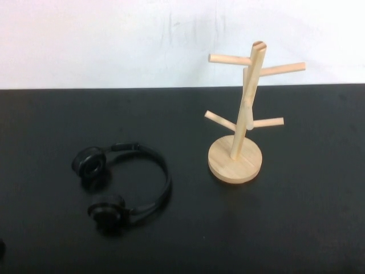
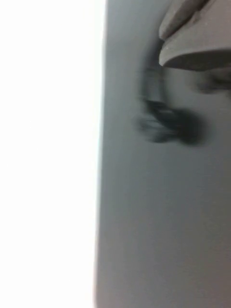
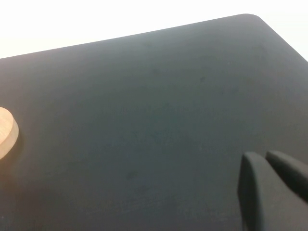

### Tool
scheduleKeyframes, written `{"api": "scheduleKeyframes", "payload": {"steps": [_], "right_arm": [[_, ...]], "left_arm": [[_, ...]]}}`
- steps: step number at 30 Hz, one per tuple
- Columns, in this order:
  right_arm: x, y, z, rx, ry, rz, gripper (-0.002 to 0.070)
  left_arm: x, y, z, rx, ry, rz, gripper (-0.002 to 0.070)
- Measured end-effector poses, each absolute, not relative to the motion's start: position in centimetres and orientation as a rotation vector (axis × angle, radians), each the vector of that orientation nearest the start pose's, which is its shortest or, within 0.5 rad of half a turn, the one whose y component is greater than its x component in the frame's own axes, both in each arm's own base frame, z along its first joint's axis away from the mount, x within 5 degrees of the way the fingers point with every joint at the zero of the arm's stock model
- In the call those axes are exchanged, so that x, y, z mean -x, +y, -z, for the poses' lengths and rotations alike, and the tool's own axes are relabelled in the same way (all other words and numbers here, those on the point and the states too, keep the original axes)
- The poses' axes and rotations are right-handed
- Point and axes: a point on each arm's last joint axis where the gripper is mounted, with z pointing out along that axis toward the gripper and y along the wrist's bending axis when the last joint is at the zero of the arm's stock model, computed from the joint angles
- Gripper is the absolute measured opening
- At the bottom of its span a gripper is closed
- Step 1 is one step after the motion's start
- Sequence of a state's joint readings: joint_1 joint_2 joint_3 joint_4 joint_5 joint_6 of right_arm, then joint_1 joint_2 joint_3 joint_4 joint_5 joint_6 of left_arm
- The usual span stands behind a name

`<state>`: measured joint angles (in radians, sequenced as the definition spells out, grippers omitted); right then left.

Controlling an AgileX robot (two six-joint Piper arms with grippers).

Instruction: Take out the headphones from the headphone stand

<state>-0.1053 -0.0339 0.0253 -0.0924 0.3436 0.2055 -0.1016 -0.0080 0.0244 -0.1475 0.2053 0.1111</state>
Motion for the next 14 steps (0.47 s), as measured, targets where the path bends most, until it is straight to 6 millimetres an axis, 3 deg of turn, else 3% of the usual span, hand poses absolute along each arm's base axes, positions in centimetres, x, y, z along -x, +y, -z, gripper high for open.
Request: {"api": "scheduleKeyframes", "payload": {"steps": [4, 14], "right_arm": [[-5.15, -0.83, -17.56, -0.225, 1.803, 0.019, -0.0006], [-5.15, -0.83, -17.56, -0.225, 1.803, 0.019, -0.0006]], "left_arm": [[-5.25, -0.96, -17.43, -0.107, 1.843, 0.127, -0.0003], [-5.22, -0.95, -17.42, -0.111, 1.848, 0.124, -0.0003]]}}
